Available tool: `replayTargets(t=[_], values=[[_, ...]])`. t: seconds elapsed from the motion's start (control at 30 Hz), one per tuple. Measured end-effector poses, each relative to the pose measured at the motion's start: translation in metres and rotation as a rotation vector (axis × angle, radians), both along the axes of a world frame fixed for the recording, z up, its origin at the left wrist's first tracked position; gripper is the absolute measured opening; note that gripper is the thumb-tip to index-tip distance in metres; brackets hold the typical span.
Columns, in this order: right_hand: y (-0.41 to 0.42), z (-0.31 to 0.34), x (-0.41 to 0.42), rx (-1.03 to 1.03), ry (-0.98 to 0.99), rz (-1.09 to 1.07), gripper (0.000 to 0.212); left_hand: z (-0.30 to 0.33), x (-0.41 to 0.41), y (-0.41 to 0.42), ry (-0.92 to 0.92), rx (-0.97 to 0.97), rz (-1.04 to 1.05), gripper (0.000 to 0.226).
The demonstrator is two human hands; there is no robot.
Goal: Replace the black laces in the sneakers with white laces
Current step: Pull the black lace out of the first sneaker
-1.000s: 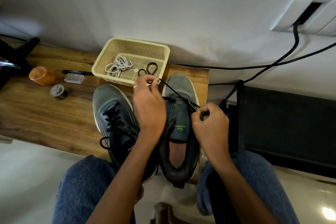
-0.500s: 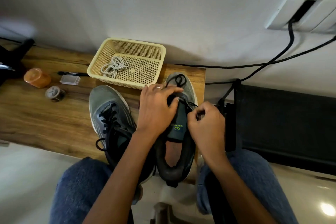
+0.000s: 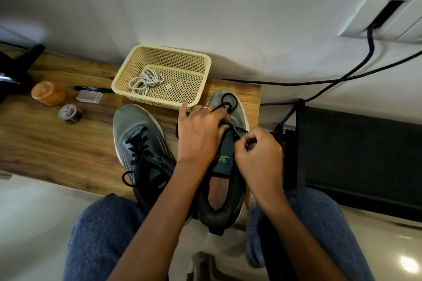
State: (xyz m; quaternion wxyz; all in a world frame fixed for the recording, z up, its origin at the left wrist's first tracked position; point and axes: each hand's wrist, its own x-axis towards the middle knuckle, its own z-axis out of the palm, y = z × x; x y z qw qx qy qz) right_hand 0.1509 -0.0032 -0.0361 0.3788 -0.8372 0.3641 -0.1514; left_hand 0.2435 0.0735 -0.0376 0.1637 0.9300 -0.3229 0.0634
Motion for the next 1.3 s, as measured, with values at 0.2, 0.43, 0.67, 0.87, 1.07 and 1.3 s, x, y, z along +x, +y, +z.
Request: replayTargets(t=[0.2, 0.43, 0.67, 0.87, 1.07, 1.3], values=[[0.001, 0.0, 0.0, -0.001, -0.002, -0.008, 0.011, -0.002, -0.001, -0.002, 0.074, -0.032, -0.008, 0.006], [0.001, 0.0, 0.0, 0.008, -0.034, -0.034, 0.015, 0.007, -0.009, 0.0, 0.249, -0.379, 0.24, 0.008], [-0.001, -0.003, 0.0, 0.02, -0.048, -0.058, 0.02, 0.011, 0.005, 0.0, 0.348, -1.072, 0.732, 0.003], [-0.004, -0.005, -0.002, 0.018, -0.036, -0.058, 0.015, 0.015, 0.002, 0.0, 0.372, -0.876, 0.41, 0.014], [-0.005, -0.004, -0.001, 0.001, -0.024, -0.043, 0.012, 0.005, -0.002, 0.004, 0.232, -0.162, -0.008, 0.027], [-0.004, -0.002, -0.001, -0.008, 0.005, -0.022, 0.012, 0.008, -0.001, 0.004, 0.101, -0.006, 0.018, 0.018]])
